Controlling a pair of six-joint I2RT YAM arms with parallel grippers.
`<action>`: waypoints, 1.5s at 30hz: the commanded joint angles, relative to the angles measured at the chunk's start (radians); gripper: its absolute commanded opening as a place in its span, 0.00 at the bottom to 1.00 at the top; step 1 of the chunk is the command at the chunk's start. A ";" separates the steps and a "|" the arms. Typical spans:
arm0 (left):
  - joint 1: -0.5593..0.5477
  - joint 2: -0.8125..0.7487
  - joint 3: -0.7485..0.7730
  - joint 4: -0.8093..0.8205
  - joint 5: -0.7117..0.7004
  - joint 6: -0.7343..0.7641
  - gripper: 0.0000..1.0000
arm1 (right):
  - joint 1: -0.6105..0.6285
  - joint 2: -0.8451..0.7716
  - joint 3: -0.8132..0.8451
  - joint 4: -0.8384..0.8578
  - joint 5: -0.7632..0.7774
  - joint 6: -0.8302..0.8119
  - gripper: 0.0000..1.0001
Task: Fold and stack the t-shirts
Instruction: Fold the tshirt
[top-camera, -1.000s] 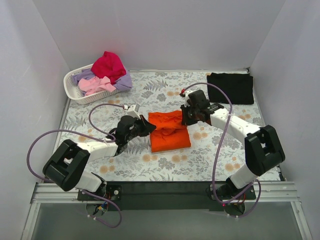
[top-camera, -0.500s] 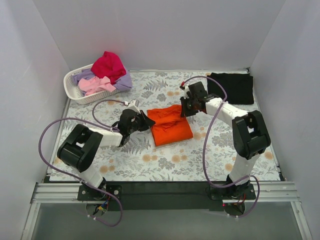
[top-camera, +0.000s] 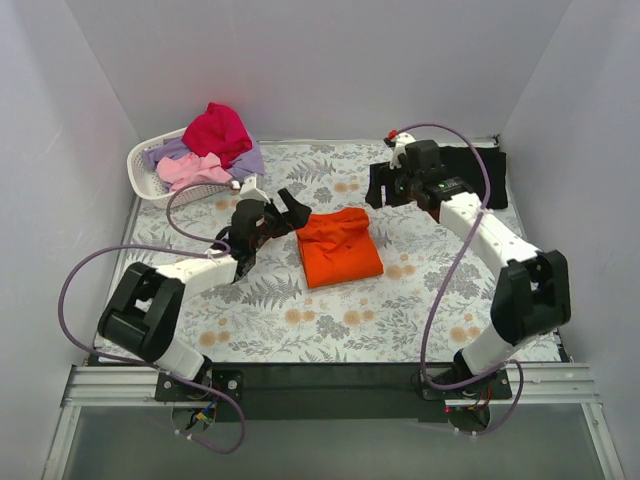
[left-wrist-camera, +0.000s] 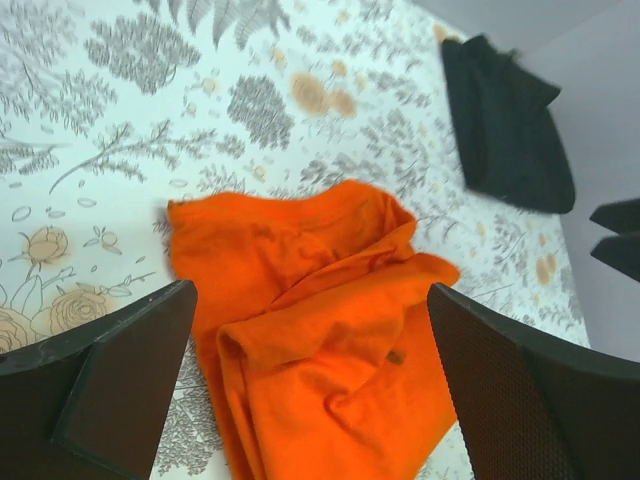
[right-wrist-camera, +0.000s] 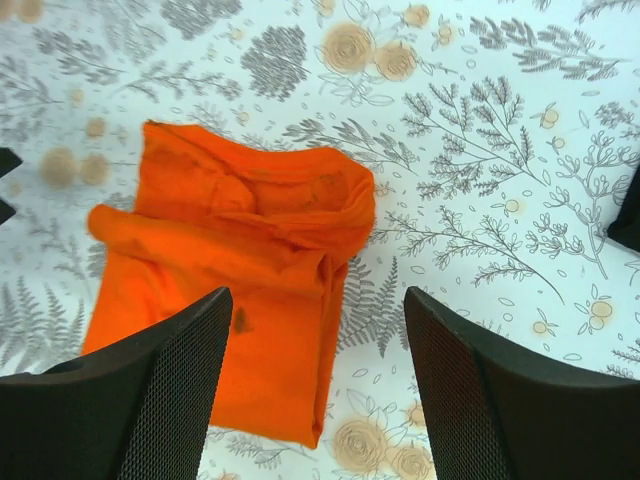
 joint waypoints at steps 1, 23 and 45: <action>-0.038 -0.114 -0.016 -0.013 -0.069 0.030 0.92 | 0.005 -0.115 -0.072 0.044 -0.039 0.000 0.63; -0.263 0.108 -0.115 0.184 0.047 -0.029 0.87 | 0.091 0.201 -0.022 0.140 -0.359 0.023 0.62; -0.270 0.078 -0.104 0.064 -0.112 0.055 0.87 | -0.059 0.100 -0.104 0.192 -0.260 0.070 0.68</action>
